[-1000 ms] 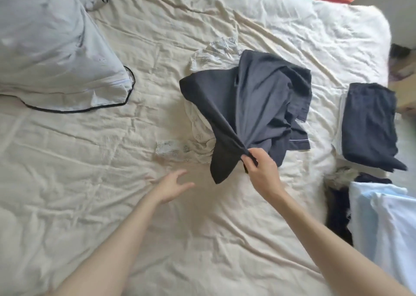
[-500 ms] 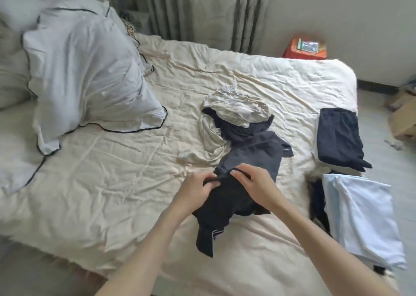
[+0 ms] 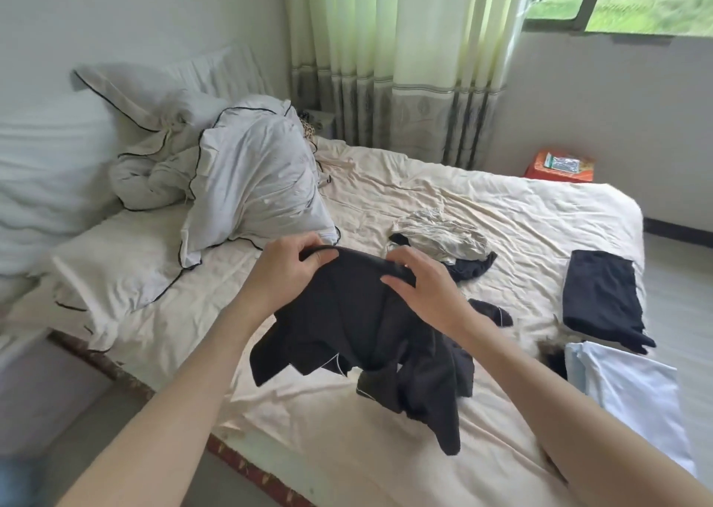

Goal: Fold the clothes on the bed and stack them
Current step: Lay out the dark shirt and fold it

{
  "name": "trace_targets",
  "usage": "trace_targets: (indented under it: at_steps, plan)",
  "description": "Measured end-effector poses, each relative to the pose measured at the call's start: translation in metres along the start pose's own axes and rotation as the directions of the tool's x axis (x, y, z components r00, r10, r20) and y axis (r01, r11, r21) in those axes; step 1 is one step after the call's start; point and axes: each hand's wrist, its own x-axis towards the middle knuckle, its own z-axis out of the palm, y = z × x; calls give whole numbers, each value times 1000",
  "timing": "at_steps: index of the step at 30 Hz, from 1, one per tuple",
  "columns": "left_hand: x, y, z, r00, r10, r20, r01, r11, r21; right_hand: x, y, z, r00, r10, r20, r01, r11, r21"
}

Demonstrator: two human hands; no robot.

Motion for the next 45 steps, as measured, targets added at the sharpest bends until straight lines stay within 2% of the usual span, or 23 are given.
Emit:
trace_targets:
  at_steps: [3, 9, 12, 14, 16, 19, 21, 23, 24, 28, 30, 32, 35, 38, 40, 42, 45]
  plan:
    - [-4, 10, -28, 997, 18, -71, -16, 999, 31, 13, -20, -6, 999, -25, -36, 26, 999, 19]
    - [-10, 17, -83, 981, 39, -192, -16, 993, 118, 41, -68, 1, 988, -153, 24, 155, 985, -77]
    - [-5, 19, -120, 958, 49, -282, 12, 978, 208, 67, -99, -3, 956, -281, -87, 267, 953, -145]
    - [-6, 18, -140, 940, 80, -333, -4, 975, 223, 86, -115, -3, 942, -298, -153, 276, 949, -151]
    - [-8, 13, -152, 945, 78, -318, -12, 979, 205, 103, -127, 2, 975, -176, -139, 179, 984, 9]
    - [-16, -4, -164, 982, 15, -188, 19, 983, 180, 119, -136, 16, 998, 57, 29, -63, 952, 301]
    - [-23, -18, -173, 991, -19, -136, 39, 988, 149, 122, -137, 23, 986, 121, 113, -157, 902, 403]
    - [-29, -29, -181, 989, -64, -132, 73, 996, 61, 124, -140, 26, 980, 127, 153, -183, 881, 437]
    - [-31, -33, -184, 986, -86, -143, 91, 996, 22, 127, -141, 27, 982, 114, 151, -167, 895, 413]
    - [-27, -35, -187, 959, -159, -234, 154, 987, -40, 136, -151, 34, 998, 43, 44, -49, 989, 140]
    - [-18, -30, -187, 944, -165, -285, 155, 986, -57, 128, -160, 39, 997, -10, -75, 19, 992, 122]
    - [-9, -25, -185, 936, -165, -311, 159, 986, -48, 107, -173, 45, 981, -115, -157, 144, 971, 191]
    - [4, -19, -180, 915, -206, -346, 196, 979, -63, 68, -187, 59, 975, -218, -30, 219, 951, 216]
    - [16, -15, -179, 887, -289, -360, 218, 950, -226, 44, -189, 78, 950, -280, 140, 276, 960, 46]
    - [21, -15, -180, 871, -313, -379, 229, 941, -251, 41, -183, 90, 949, -243, 201, 260, 964, -59]
    - [23, -20, -181, 864, -328, -383, 249, 938, -242, 44, -176, 95, 975, -159, 158, 174, 981, -86]
    - [20, -33, -178, 868, -355, -346, 258, 919, -297, 54, -169, 89, 998, 10, 60, -18, 990, 139]
